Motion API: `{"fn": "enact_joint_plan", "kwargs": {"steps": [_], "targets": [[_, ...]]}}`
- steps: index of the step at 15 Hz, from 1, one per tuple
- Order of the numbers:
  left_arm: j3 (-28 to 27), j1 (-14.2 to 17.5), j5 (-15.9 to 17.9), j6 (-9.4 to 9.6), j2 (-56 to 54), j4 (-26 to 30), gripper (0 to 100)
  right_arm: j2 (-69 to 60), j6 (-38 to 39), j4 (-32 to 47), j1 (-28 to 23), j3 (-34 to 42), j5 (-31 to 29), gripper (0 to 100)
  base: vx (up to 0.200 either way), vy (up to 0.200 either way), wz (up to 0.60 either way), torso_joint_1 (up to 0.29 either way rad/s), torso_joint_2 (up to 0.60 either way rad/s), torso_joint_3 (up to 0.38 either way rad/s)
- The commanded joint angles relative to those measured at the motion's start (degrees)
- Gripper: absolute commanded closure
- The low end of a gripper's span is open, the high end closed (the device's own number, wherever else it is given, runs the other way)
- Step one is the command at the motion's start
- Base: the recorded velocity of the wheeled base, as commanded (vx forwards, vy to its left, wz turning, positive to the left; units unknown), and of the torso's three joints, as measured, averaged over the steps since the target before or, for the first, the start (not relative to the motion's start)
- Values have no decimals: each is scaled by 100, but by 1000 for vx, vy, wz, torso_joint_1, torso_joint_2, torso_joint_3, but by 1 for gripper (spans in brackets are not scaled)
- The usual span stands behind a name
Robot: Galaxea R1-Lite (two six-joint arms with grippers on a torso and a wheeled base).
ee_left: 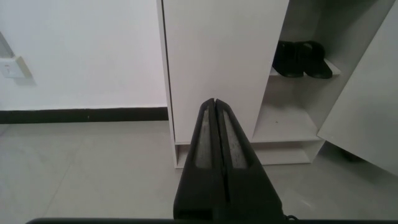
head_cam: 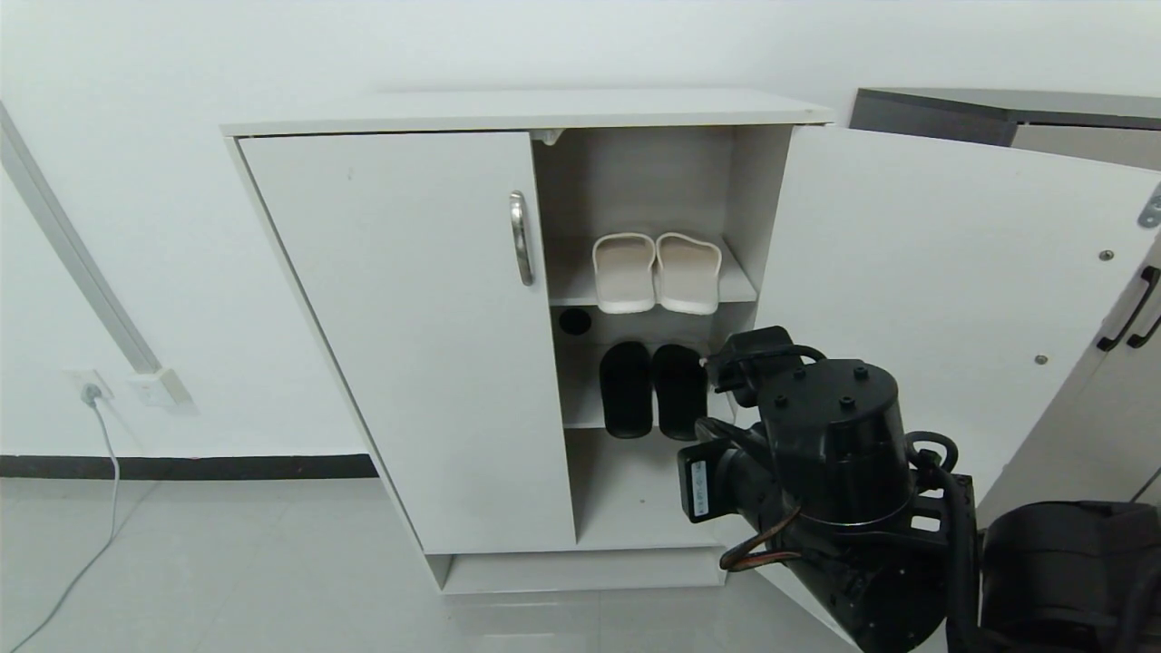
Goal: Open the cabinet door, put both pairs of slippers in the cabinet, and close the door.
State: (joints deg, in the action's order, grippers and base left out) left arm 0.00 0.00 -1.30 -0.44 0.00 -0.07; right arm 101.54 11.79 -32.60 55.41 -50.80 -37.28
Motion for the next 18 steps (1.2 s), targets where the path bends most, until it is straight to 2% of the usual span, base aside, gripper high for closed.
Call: {"fn": "enact_joint_plan", "kwargs": {"steps": [1, 9, 12, 18], "targets": [[0, 0, -1, 0, 0, -1, 100, 15, -1, -1, 5, 0, 1, 100, 0, 0, 0, 0, 0, 0], [0, 0, -1, 0, 0, -1, 100, 33, -1, -1, 5, 0, 10, 100, 0, 0, 0, 1, -20, -22], [0, 0, -1, 0, 0, -1, 100, 33, -1, -1, 5, 0, 10, 100, 0, 0, 0, 15, -198, -321], [0, 0, -1, 0, 0, -1, 100, 24, -1, 8, 5, 0, 1, 100, 0, 0, 0, 76, -505, -362]]}}
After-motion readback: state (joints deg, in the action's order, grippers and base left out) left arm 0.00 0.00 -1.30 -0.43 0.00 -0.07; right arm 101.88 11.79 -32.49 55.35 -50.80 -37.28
